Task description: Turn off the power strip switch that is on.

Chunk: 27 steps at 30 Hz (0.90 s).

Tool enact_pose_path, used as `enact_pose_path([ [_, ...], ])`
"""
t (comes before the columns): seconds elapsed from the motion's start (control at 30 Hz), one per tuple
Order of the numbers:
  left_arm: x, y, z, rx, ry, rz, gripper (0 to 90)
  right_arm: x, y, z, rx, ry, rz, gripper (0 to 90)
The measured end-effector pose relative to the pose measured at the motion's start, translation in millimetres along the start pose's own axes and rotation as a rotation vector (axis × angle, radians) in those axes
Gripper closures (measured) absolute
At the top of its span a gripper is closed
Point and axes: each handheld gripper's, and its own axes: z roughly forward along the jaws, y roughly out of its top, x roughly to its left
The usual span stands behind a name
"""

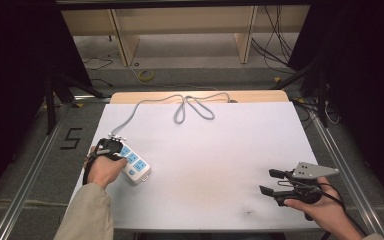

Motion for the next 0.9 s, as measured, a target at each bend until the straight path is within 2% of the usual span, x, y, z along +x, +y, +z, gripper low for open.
enact_pose_path([
  [0.17, 0.1, -0.2, -0.2, -0.001, 0.005, 0.01, 90.0, -0.1, 0.1, -0.1, -0.001, 0.001, 0.0, 30.3],
  [0.33, -0.9, 0.2, -2.0, -0.026, 0.01, 0.008, 90.0, -0.1, 0.3, 0.0, -0.001, 0.002, 0.001, 30.2],
  [0.67, -5.5, 1.6, -8.5, -0.158, -0.005, 0.01, 89.7, -0.6, 0.2, 0.3, -0.004, 0.004, 0.008, 30.0],
  [0.8, -10.9, 1.8, -11.9, -0.186, -0.01, 0.029, 89.7, -1.1, 1.0, 1.0, -0.007, 0.002, 0.014, 30.0],
  [0.9, -12.3, 1.0, -13.9, -0.219, -0.04, 0.011, 87.1, -1.5, 0.4, 0.0, -0.011, 0.001, 0.024, 30.0],
])
